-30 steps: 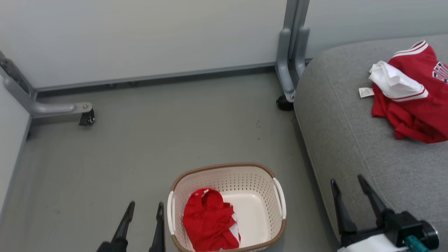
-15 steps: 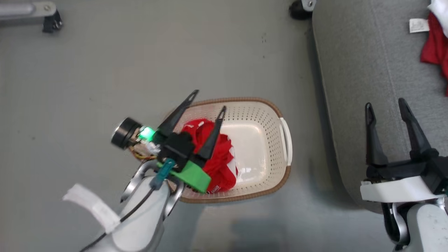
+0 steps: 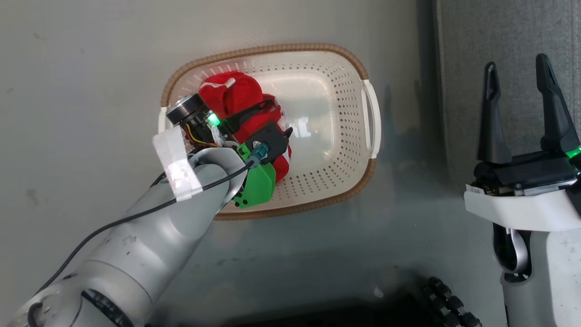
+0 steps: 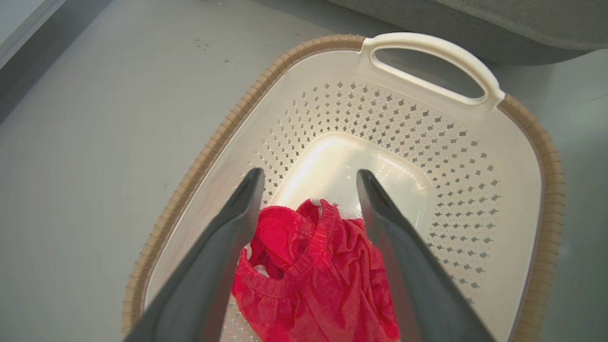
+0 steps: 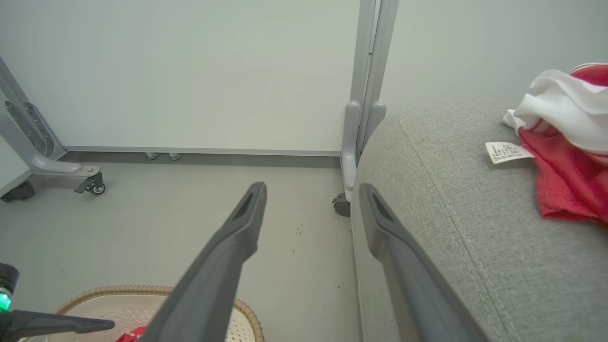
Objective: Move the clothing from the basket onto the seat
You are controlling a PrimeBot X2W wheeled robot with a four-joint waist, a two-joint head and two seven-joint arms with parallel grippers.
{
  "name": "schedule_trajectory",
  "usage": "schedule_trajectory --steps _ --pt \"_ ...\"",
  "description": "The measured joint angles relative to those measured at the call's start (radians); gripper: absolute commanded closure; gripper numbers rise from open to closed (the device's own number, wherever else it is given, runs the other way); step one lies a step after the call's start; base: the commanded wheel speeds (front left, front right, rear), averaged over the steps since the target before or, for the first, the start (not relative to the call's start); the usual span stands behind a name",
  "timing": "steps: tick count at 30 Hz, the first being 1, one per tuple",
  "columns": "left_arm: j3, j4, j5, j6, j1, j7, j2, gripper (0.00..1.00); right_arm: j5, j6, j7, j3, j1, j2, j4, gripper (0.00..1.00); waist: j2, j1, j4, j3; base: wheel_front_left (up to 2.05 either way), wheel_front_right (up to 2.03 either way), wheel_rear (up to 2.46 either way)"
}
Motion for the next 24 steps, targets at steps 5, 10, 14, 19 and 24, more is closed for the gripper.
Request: schedule_trajectory --steps 5,10,14,19,24 --pt "-0.144 0.110 -0.098 -0.001 -0.093 0.046 -0.010 0.00 0.006 0.000 0.000 0.030 -0.034 0.007 -0.023 0.00 0.0000 0.0000 -0.037 0.097 0.00 0.00 0.00" --pt "-0.219 0.183 -0.154 -0.001 -0.160 0.110 -0.007 0.00 0.037 0.000 0.000 0.047 -0.043 0.008 -0.044 0.00 0.0000 -0.0001 -0.090 0.161 0.00 0.00 0.00" --pt "-0.246 0.229 -0.156 -0.001 -0.199 0.158 0.011 0.00 0.056 0.000 0.000 0.048 -0.060 0.008 -0.059 0.00 0.0000 -0.0001 -0.135 0.201 0.00 0.00 0.00" --pt "-0.255 0.270 -0.165 -0.001 -0.211 0.206 0.040 0.00 0.068 0.000 0.000 0.063 -0.062 0.008 -0.075 0.00 0.0000 -0.0002 -0.179 0.241 0.00 0.00 0.00" --pt "-0.258 0.300 -0.143 0.002 -0.242 0.189 0.056 0.00 0.073 0.000 0.000 0.069 -0.058 0.009 -0.089 0.00 0.0000 -0.0002 -0.202 0.272 0.00 0.00 0.00"
